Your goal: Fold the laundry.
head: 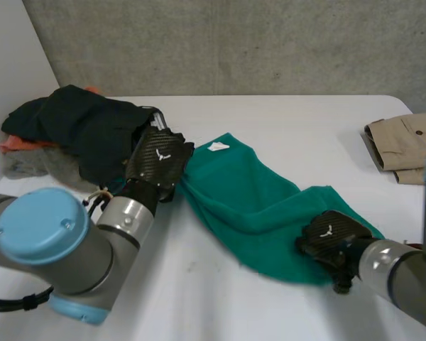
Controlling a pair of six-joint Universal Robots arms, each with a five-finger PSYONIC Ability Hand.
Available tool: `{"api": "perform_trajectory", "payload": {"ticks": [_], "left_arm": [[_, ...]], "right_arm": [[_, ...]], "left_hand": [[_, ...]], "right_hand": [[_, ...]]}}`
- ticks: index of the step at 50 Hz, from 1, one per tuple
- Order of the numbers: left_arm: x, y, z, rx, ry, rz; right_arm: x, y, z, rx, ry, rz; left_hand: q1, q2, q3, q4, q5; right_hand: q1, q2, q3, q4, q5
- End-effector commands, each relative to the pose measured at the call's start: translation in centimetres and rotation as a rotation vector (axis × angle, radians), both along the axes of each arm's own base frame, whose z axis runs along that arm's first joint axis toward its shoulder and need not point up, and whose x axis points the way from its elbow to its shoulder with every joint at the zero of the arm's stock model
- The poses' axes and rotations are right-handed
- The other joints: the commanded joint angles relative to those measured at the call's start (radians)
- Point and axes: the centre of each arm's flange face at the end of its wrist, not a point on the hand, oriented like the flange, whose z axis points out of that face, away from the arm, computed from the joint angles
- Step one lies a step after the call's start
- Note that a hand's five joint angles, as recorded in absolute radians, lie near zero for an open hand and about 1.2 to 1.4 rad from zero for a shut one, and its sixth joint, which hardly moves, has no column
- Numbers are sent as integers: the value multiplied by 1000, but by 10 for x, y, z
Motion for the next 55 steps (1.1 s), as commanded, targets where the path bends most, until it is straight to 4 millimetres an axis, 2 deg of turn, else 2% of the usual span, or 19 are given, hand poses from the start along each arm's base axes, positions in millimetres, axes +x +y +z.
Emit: {"api": "perform_trajectory", "payload": {"ticks": [1, 9, 11, 17, 20, 25, 32, 37, 42, 43, 45, 50, 51, 54, 55], "left_arm": [[0, 23, 2, 6, -4, -37], [1, 34, 1, 18, -14, -53], [1, 35, 1, 21, -17, -52], [2, 36, 5, 18, -14, -53], [3, 37, 9, 12, -11, -52], [3, 38, 16, -3, 1, -53], [4, 38, 24, -21, 16, -53], [4, 38, 27, -28, 22, -53], [4, 37, 27, -28, 22, -53], [4, 37, 26, -27, 21, -50], [4, 36, 27, -29, 23, -48], [5, 34, 31, -41, 28, -43], [5, 34, 33, -46, 29, -42], [8, 31, 38, -59, 40, -29], [9, 29, 39, -61, 42, -24]], "right_arm": [[-12, -21, 35, -101, -111, -33], [-15, -56, 78, -144, -339, -131], [-16, -65, 81, -151, -351, -142], [-10, -114, 56, -94, -334, -159], [-6, -123, 48, -59, -327, -156], [1, -147, 14, 49, -293, -145], [5, -167, -17, 92, -278, -146], [5, -171, -35, 123, -269, -152], [5, -172, -42, 135, -264, -154], [6, -171, -40, 132, -265, -150], [7, -170, -37, 125, -266, -146], [3, -164, -5, 68, -282, -138], [1, -158, 6, 48, -277, -136], [-2, -146, 22, 24, -268, -126], [-5, -136, 31, 23, -249, -117]], "left_hand": [[288, 197, 201, 192, 229], [288, 197, 201, 192, 229], [288, 197, 201, 192, 229], [288, 197, 201, 192, 229], [288, 197, 201, 192, 229], [288, 197, 201, 192, 229], [288, 197, 201, 192, 229], [288, 197, 201, 192, 229], [288, 197, 201, 192, 229], [288, 197, 201, 192, 229], [288, 197, 201, 192, 229], [288, 197, 201, 192, 229], [288, 197, 201, 192, 229], [288, 197, 201, 192, 229], [288, 197, 201, 192, 229]], "right_hand": [[-204, -318, -360, -362, -353], [-204, -318, -360, -362, -353], [-204, -318, -360, -362, -353], [-204, -318, -360, -362, -353], [-194, -308, -350, -352, -342], [-74, -188, -230, -231, -222], [117, 3, -39, -40, -31], [302, 187, 146, 144, 153], [824, 710, 668, 667, 676], [1015, 901, 859, 858, 867], [1017, 903, 861, 860, 869], [1017, 903, 861, 860, 869], [1017, 903, 861, 860, 869], [1017, 903, 861, 860, 869], [1017, 903, 861, 860, 869]]}}
